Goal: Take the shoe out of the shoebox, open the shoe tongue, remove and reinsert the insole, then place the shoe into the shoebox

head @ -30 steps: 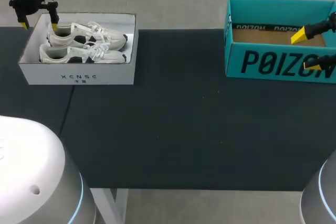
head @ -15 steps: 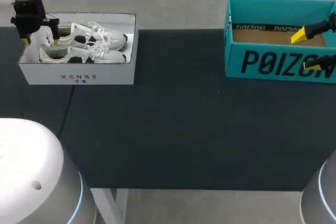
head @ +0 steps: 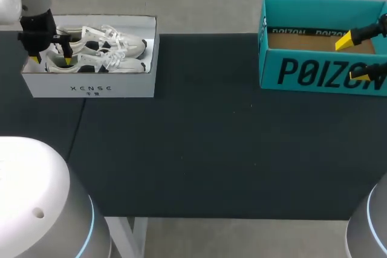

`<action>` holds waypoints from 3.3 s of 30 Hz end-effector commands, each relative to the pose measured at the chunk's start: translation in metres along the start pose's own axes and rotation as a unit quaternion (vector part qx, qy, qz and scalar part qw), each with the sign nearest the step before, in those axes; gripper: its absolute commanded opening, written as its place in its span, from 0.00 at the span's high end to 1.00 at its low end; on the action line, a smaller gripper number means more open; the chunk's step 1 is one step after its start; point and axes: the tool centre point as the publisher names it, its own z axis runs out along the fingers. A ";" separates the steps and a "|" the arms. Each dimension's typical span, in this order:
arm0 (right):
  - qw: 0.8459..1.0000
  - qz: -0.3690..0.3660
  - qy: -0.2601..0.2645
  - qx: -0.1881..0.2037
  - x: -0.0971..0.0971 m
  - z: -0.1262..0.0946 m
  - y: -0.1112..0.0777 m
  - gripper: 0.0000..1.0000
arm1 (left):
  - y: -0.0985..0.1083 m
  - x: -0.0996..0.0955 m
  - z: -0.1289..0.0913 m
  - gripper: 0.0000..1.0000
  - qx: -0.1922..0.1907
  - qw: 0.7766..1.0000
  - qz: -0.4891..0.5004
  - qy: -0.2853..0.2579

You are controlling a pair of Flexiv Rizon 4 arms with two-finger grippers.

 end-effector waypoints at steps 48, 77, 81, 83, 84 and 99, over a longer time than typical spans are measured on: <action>1.000 0.001 -0.001 -0.001 0.000 0.001 0.000 0.00 | 0.007 0.028 0.030 1.00 0.036 0.999 0.026 0.017; 1.000 0.001 -0.001 -0.001 0.000 0.001 0.000 0.00 | 0.000 0.022 -0.020 1.00 -0.006 1.000 -0.024 0.013; 1.000 0.001 -0.001 -0.001 0.000 0.001 0.000 0.00 | -0.002 0.016 -0.049 1.00 -0.032 0.999 -0.038 0.009; 1.000 0.001 -0.001 -0.001 0.000 0.001 0.000 0.00 | -0.004 0.015 -0.064 1.00 -0.042 0.999 -0.033 0.003; 1.000 0.001 -0.001 -0.001 0.000 0.001 0.000 0.00 | -0.005 0.015 -0.071 1.00 -0.044 0.999 -0.029 0.003; 1.000 0.001 -0.001 -0.001 0.000 0.001 0.000 0.00 | -0.065 -0.036 -0.140 1.00 -0.068 0.998 -0.019 0.007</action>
